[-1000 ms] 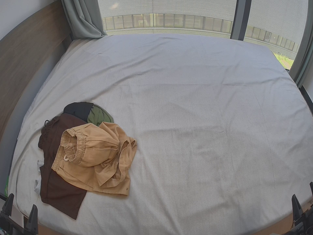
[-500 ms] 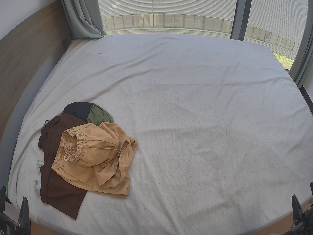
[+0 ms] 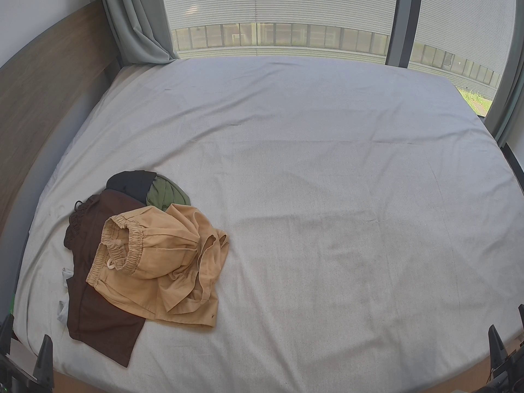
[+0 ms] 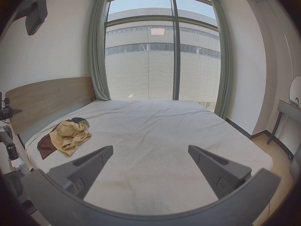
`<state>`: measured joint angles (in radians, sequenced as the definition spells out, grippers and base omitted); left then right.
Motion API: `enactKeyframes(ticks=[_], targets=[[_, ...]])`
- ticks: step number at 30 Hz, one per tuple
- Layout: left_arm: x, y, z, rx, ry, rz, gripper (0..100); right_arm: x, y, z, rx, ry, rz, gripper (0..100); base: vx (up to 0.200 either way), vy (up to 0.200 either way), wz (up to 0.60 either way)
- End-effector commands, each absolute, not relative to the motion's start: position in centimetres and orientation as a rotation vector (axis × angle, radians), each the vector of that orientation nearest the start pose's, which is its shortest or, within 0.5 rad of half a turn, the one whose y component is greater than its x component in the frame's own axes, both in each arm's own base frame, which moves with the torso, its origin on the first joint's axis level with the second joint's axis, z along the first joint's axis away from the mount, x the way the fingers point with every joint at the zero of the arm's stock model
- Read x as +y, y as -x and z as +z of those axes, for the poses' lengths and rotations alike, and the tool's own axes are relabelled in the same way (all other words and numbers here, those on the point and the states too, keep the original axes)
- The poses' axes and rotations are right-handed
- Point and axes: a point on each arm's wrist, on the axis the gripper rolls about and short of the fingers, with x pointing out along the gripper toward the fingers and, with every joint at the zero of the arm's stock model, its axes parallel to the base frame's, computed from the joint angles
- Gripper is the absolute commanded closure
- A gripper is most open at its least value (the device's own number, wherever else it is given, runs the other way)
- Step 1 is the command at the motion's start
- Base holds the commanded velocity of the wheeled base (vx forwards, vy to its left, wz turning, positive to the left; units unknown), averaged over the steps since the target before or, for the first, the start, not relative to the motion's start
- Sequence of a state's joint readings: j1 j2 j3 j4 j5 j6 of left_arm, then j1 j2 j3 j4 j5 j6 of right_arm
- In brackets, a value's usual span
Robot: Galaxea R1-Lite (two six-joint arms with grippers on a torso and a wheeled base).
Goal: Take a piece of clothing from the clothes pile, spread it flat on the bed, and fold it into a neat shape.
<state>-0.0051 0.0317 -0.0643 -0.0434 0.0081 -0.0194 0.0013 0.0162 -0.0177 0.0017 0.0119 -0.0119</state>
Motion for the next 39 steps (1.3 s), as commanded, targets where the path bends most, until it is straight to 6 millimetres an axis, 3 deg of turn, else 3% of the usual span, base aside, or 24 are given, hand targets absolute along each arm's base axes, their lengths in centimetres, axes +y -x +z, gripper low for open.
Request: enactKeyframes(ticks=[1, 15, 39], targets=[[0.0, 2.1, 10.6, -0.043, 0.019, -0.002, 0, 0.0, 2.3, 7.5, 0.003, 0.012, 0.014, 0, 0.000, 0.000, 0.00], [0.0, -0.3, 12.9, 0.019, 0.020, -0.015, 0, 0.0, 2.3, 7.5, 0.003, 0.011, 0.014, 0, 0.000, 0.000, 0.00], [-0.4, -3.4, 15.0, 0.141, 0.025, -0.102, 0, 0.0, 2.3, 7.5, 0.003, 0.009, 0.012, 0, 0.000, 0.000, 0.00]])
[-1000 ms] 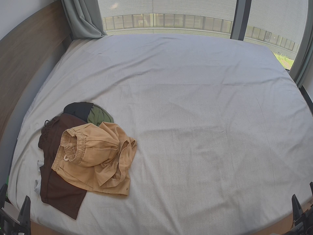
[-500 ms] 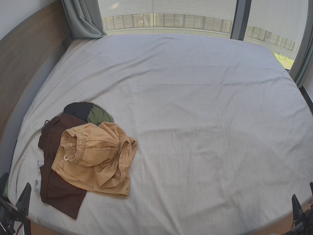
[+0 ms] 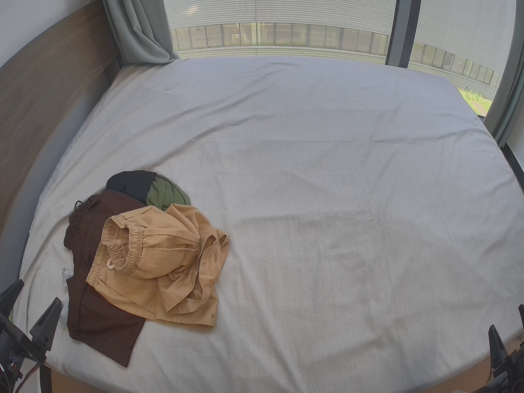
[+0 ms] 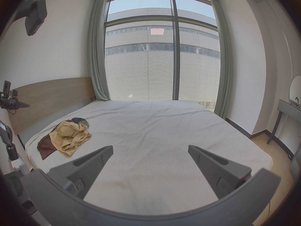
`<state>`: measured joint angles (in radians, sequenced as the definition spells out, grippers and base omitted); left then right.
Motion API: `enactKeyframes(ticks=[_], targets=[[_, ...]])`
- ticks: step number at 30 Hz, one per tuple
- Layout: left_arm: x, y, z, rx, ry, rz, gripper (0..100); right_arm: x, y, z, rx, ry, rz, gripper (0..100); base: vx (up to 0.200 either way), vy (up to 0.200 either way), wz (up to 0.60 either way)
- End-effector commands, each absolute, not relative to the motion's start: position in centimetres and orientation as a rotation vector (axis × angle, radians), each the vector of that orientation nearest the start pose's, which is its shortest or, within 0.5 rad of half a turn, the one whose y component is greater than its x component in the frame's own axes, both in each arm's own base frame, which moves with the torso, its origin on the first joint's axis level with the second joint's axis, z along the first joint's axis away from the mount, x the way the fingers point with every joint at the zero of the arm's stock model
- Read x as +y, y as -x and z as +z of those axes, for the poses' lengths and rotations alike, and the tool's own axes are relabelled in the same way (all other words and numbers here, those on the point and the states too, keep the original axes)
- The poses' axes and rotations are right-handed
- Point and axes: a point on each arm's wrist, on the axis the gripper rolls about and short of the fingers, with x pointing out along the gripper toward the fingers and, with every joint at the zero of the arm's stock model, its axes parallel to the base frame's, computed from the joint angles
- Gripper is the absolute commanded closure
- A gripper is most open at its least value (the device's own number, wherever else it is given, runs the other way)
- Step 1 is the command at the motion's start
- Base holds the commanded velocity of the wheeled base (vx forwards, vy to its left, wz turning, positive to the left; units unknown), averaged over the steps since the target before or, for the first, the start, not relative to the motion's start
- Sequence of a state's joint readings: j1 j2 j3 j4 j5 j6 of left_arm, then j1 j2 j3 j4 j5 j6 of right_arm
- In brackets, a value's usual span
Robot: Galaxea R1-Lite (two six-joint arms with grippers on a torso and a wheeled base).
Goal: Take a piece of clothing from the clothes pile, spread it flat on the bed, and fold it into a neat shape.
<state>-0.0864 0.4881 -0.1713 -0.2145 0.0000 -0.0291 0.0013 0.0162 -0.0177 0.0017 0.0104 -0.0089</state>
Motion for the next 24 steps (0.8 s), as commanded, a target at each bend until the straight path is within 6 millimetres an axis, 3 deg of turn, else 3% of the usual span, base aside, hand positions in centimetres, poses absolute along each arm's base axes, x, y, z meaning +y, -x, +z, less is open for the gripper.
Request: enactKeyframes(ticks=[1, 16, 24], targets=[[-0.4, -3.5, 15.1, 0.141, 0.026, -0.108, 0, 0.0, 2.3, 7.5, 0.003, 0.009, 0.012, 0, 0.000, 0.000, 0.00], [-1.1, -4.9, 16.4, 0.188, 0.082, -0.208, 0, 0.0, 2.3, 7.5, 0.003, 0.009, 0.012, 0, 0.000, 0.000, 0.00], [-1.7, -7.5, 17.6, 0.274, 0.241, -0.230, 0, 0.0, 2.3, 7.5, 0.003, 0.009, 0.012, 0, 0.000, 0.000, 0.00]])
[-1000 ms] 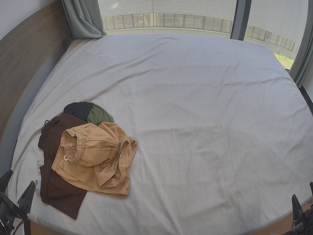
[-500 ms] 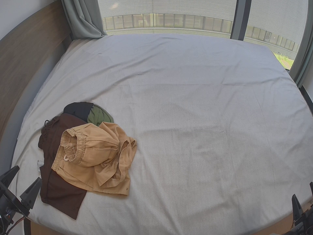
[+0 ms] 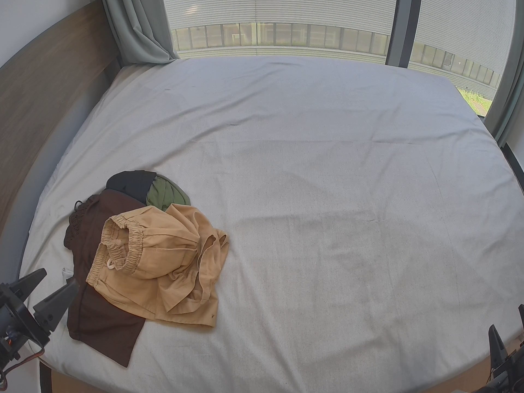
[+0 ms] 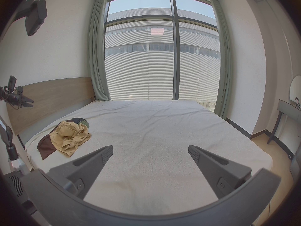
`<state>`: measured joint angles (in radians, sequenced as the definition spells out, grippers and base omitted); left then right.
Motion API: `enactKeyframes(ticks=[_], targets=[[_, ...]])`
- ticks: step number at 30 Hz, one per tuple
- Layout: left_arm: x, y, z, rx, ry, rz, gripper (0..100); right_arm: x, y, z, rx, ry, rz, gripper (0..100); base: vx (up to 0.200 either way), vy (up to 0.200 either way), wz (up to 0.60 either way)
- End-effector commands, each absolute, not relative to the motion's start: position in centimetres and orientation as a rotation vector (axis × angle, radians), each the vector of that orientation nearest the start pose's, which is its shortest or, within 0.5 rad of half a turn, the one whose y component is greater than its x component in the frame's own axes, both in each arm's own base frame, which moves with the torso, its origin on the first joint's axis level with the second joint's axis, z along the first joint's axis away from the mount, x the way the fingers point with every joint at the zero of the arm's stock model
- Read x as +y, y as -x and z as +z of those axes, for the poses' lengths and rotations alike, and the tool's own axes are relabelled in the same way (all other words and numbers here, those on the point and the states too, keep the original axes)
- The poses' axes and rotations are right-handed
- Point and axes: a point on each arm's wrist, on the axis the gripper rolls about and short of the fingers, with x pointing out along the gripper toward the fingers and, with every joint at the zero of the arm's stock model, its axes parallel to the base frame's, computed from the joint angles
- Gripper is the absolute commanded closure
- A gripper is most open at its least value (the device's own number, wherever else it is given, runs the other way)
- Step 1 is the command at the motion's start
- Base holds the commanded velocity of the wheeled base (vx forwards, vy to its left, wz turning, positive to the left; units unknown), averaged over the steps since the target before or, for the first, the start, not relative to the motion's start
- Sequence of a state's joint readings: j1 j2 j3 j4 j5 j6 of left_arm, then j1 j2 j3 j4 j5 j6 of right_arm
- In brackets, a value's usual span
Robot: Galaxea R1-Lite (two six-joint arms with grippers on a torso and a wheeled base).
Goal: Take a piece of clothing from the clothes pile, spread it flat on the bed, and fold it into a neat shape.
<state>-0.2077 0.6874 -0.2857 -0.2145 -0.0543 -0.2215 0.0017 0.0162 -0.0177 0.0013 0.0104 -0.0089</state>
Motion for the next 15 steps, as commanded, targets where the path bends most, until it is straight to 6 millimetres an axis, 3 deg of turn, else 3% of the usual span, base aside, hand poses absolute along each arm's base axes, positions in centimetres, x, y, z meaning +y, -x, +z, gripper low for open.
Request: enactKeyframes(ticks=[1, 15], targets=[[-1.7, -7.5, 17.6, 0.275, 0.241, -0.229, 0, 0.0, 2.3, 7.5, 0.003, 0.009, 0.012, 0, 0.000, 0.000, 0.00], [-2.7, -12.9, 17.1, 0.312, 0.262, -0.216, 0, 0.0, 2.3, 7.5, 0.003, 0.009, 0.012, 0, 0.000, 0.000, 0.00]])
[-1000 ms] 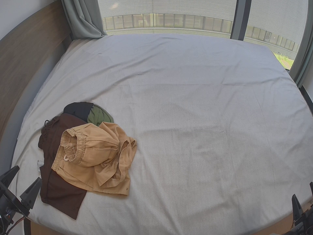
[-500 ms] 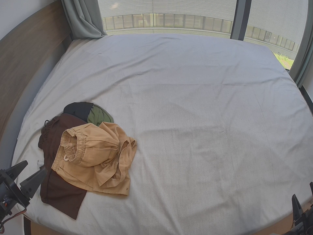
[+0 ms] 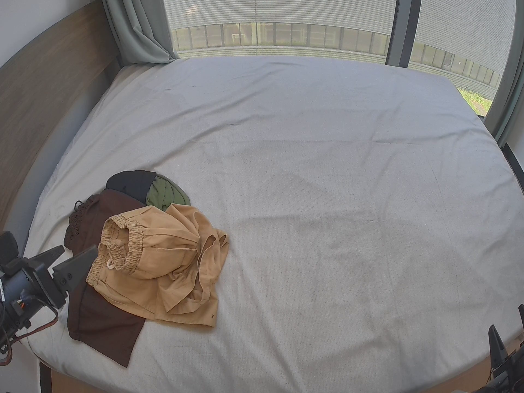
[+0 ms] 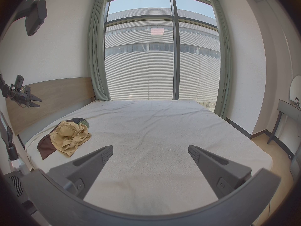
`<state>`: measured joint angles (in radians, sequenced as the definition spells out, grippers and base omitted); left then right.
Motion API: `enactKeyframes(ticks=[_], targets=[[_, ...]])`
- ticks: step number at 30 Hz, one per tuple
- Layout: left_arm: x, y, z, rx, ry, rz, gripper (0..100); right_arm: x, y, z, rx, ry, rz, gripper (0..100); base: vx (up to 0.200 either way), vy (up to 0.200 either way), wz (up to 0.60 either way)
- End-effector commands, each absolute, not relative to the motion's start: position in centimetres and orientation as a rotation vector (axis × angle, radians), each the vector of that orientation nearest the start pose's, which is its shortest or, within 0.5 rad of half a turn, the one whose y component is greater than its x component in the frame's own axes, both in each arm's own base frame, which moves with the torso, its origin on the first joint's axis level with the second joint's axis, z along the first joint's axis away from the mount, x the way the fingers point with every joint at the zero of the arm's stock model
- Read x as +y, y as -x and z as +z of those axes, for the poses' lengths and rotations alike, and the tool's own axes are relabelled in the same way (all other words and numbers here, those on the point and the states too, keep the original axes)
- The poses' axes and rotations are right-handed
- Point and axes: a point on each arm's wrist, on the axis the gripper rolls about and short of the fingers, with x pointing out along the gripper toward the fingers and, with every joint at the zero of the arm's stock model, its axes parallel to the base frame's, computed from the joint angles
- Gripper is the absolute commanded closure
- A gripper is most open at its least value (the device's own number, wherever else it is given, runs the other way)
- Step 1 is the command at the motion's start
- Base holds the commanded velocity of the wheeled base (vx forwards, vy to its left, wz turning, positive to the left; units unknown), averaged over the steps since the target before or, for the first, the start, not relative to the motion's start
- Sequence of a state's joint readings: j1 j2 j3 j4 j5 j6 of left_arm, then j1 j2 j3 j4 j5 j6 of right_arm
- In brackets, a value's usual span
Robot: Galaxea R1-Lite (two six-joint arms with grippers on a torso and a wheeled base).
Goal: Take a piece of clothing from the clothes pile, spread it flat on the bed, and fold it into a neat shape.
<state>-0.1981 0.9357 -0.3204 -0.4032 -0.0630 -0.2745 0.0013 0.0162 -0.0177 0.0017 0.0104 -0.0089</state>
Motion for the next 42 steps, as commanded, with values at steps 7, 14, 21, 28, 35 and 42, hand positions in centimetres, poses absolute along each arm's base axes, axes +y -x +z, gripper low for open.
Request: enactKeyframes(ticks=[7, 14, 21, 28, 35, 42], targets=[[-3.1, -14.4, 16.9, 0.327, 0.270, -0.279, 0, 0.0, 2.3, 7.5, 0.003, 0.009, 0.012, 0, 0.000, 0.000, 0.00], [-1.4, -16.4, 17.0, 0.353, 0.297, -0.324, 0, 0.0, 2.3, 7.5, 0.003, 0.009, 0.012, 0, 0.000, 0.000, 0.00], [-0.5, -17.5, 16.4, 0.399, 0.332, -0.364, 0, 0.0, 2.3, 7.5, 0.003, 0.008, 0.011, 0, 0.000, 0.000, 0.00], [-0.5, -19.9, 15.4, 0.416, 0.344, -0.399, 0, 0.0, 2.3, 7.5, 0.003, 0.008, 0.012, 0, 0.000, 0.000, 0.00], [-0.3, -22.1, 14.0, 0.431, 0.347, -0.393, 0, 0.0, 2.3, 7.5, 0.003, 0.009, 0.012, 0, 0.000, 0.000, 0.00], [-0.2, -23.9, 13.2, 0.430, 0.348, -0.390, 0, 0.0, 2.3, 7.6, 0.001, 0.009, 0.012, 0, 0.000, 0.000, 0.00]])
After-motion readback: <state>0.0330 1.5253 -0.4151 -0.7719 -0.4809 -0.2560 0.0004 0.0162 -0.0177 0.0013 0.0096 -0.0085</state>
